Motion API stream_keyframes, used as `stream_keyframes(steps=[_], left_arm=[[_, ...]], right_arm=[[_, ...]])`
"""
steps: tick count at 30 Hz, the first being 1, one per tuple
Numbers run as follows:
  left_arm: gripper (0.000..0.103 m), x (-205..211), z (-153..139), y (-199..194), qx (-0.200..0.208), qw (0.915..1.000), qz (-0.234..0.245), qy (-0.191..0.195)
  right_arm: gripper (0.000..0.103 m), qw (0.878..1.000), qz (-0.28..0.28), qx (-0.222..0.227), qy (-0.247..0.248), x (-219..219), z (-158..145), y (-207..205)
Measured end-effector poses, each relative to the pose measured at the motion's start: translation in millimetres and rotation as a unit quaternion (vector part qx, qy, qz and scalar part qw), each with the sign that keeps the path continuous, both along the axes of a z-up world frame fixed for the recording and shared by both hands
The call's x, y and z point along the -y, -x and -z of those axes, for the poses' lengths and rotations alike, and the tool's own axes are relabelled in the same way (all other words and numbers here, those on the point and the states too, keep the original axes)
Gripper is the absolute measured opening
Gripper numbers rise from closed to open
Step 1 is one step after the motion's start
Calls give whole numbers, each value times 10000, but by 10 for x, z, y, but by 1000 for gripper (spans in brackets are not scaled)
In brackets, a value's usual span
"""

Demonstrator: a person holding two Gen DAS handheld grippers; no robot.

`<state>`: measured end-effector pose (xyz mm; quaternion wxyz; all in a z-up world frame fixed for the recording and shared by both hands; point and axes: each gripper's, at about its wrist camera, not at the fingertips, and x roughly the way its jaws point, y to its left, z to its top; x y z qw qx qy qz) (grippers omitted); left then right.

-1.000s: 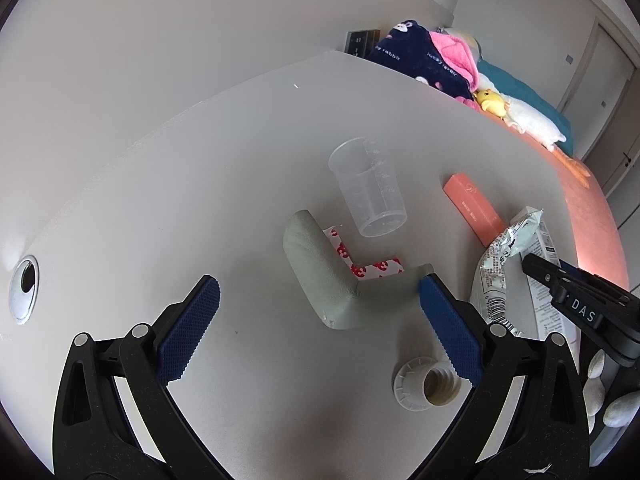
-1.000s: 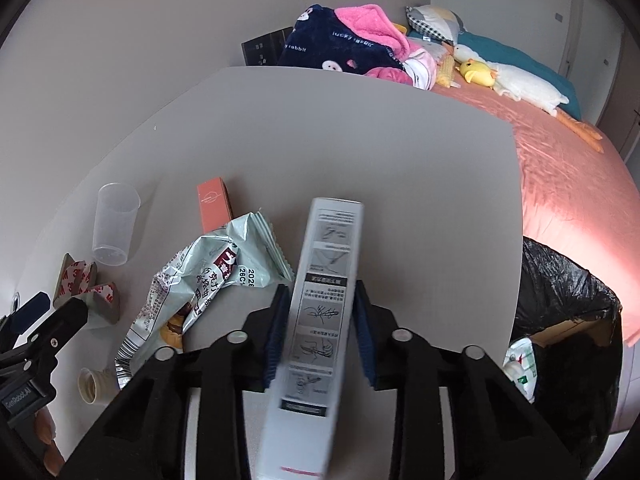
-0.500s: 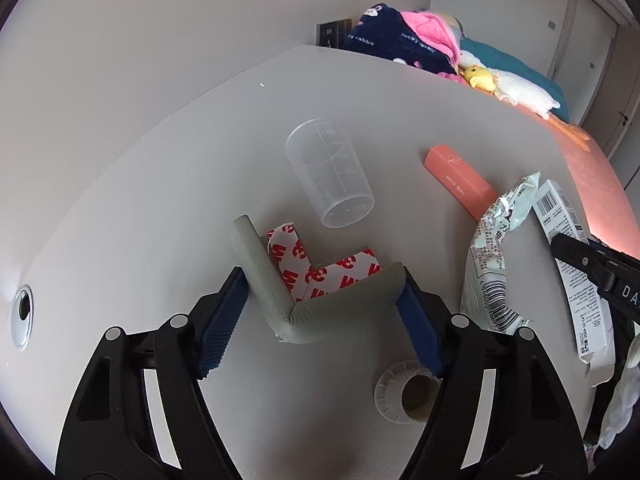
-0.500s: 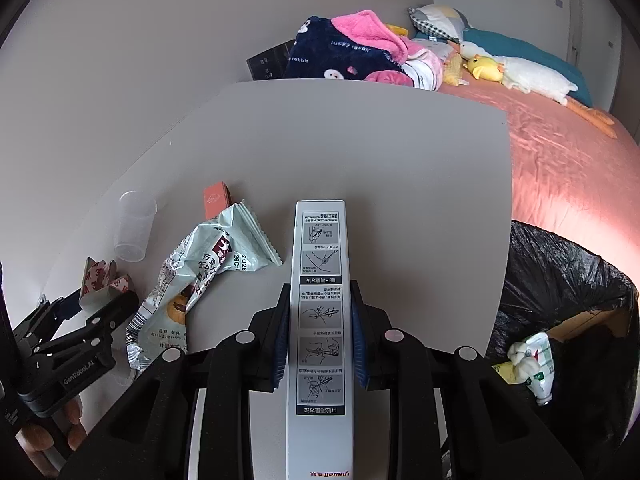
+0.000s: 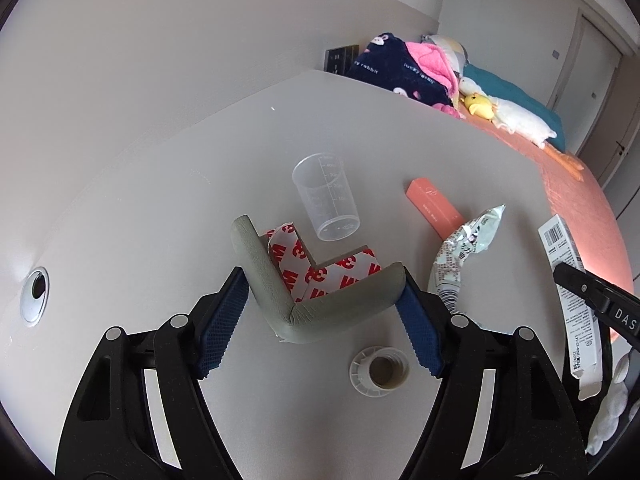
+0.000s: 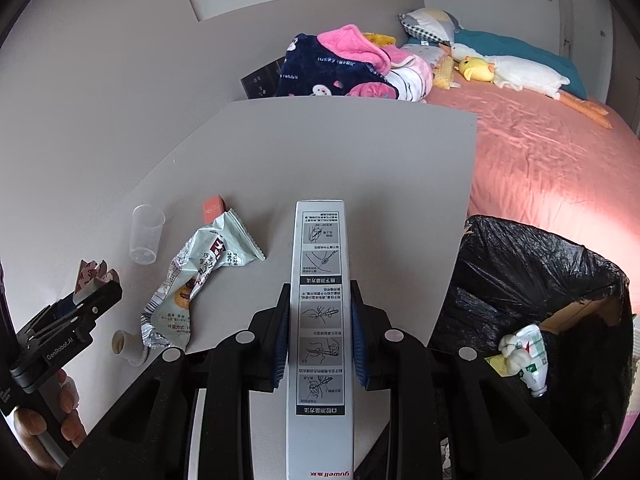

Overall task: Collect trash
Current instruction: 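Carry the box and corner guard over the black bin and open both grippers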

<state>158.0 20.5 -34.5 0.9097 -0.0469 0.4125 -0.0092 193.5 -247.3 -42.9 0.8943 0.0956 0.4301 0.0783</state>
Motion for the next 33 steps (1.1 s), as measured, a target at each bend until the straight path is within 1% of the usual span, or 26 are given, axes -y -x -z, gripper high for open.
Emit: stream_keyframes(steps=[6, 13, 23, 33], left_arm=[[72, 145, -186, 143, 167, 9997, 173, 52], [72, 545, -300, 257, 291, 9978, 596, 73], [72, 1118, -271, 323, 260, 9922, 1183, 294], [72, 1627, -276, 430, 207, 9837, 1733, 443]], right_arm=[[28, 9999, 83, 110, -73, 146, -75, 173], [28, 9995, 247, 158, -124, 370, -101, 334], [28, 9984, 523, 192, -133, 775, -121, 580], [28, 9957, 847, 308, -198, 1157, -182, 832]])
